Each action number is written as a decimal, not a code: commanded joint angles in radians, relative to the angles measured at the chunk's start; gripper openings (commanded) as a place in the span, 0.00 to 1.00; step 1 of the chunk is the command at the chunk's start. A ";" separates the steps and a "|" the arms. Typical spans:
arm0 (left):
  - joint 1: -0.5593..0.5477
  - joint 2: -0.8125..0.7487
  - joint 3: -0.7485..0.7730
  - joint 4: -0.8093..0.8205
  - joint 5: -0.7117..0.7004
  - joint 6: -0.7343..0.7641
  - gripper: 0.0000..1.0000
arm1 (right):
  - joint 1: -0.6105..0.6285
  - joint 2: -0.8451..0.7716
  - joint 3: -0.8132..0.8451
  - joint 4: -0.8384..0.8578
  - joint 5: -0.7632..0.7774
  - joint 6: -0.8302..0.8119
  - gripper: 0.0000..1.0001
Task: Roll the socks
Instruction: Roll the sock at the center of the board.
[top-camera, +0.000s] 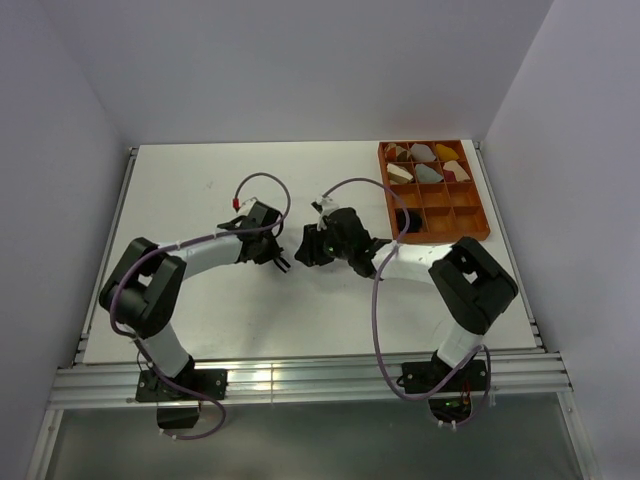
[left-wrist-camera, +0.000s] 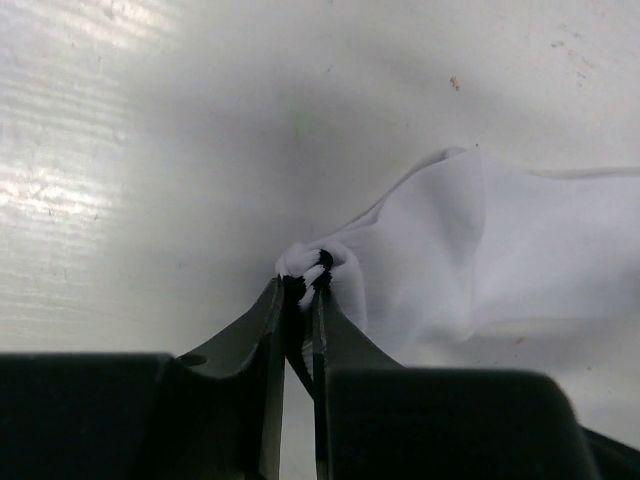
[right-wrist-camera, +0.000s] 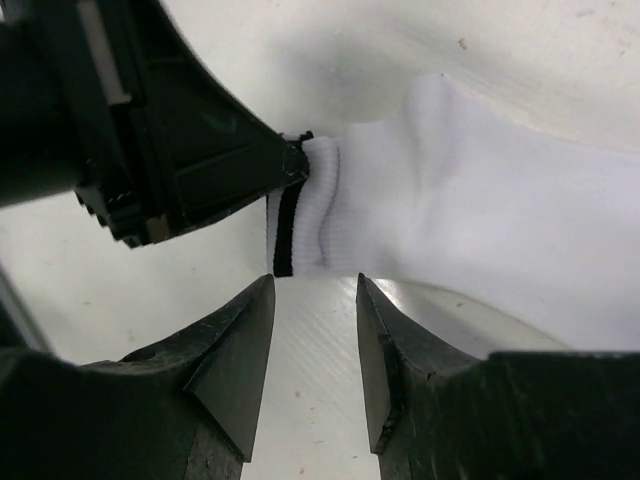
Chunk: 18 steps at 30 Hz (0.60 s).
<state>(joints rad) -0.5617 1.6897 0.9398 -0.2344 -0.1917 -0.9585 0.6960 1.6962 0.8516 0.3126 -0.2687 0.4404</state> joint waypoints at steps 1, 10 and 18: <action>-0.001 0.082 0.076 -0.186 -0.080 0.102 0.00 | 0.043 -0.024 -0.019 -0.014 0.175 -0.149 0.46; -0.017 0.142 0.169 -0.290 -0.078 0.164 0.00 | 0.220 0.006 -0.094 0.255 0.434 -0.294 0.56; -0.017 0.134 0.163 -0.298 -0.057 0.172 0.00 | 0.232 0.030 -0.120 0.324 0.451 -0.211 0.61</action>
<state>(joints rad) -0.5766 1.7969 1.1217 -0.4168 -0.2283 -0.8276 0.9672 1.7267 0.7483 0.5541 0.1421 0.1875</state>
